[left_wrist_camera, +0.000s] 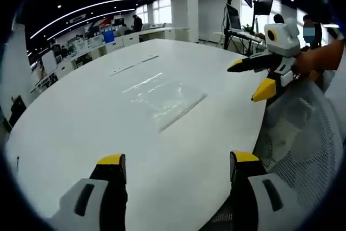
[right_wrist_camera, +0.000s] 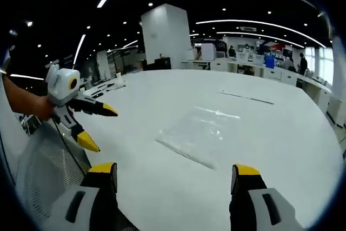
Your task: Open the resealable bag by pulling the two sides of the seal apart until the entire bag opening is separated and visibly accessible.
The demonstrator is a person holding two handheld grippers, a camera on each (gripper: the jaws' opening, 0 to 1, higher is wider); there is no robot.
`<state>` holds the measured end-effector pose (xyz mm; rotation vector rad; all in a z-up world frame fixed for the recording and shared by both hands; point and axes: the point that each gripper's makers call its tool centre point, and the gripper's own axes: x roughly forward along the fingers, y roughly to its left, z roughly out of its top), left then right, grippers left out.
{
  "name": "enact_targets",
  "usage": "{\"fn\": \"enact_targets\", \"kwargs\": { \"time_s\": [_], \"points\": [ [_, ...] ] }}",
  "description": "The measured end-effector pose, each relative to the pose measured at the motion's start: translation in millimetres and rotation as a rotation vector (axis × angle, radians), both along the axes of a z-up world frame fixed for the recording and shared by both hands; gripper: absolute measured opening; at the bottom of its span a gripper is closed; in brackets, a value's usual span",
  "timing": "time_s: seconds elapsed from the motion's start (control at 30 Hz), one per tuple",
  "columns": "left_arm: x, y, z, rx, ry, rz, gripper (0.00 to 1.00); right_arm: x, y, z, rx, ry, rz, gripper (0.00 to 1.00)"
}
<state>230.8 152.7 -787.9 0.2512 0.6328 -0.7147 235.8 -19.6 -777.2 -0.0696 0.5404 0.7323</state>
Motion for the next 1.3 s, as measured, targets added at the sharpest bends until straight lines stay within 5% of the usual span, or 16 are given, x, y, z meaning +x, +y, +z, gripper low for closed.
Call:
{"fn": "enact_targets", "kwargs": {
  "time_s": [0.53, 1.07, 1.3],
  "points": [
    [-19.5, 11, -1.9, 0.021, -0.037, 0.014, 0.73, -13, -8, -13.2, -0.05, 0.009, -0.037, 0.86],
    [-17.3, 20, 7.2, 0.034, -0.093, 0.05, 0.73, -9, -19, -20.5, -0.089, 0.002, -0.069, 0.85],
    [-18.6, 26, -6.9, 0.095, -0.096, 0.061, 0.74, -13, -18, -21.9, -0.082, 0.006, -0.068, 0.85]
  ]
}}
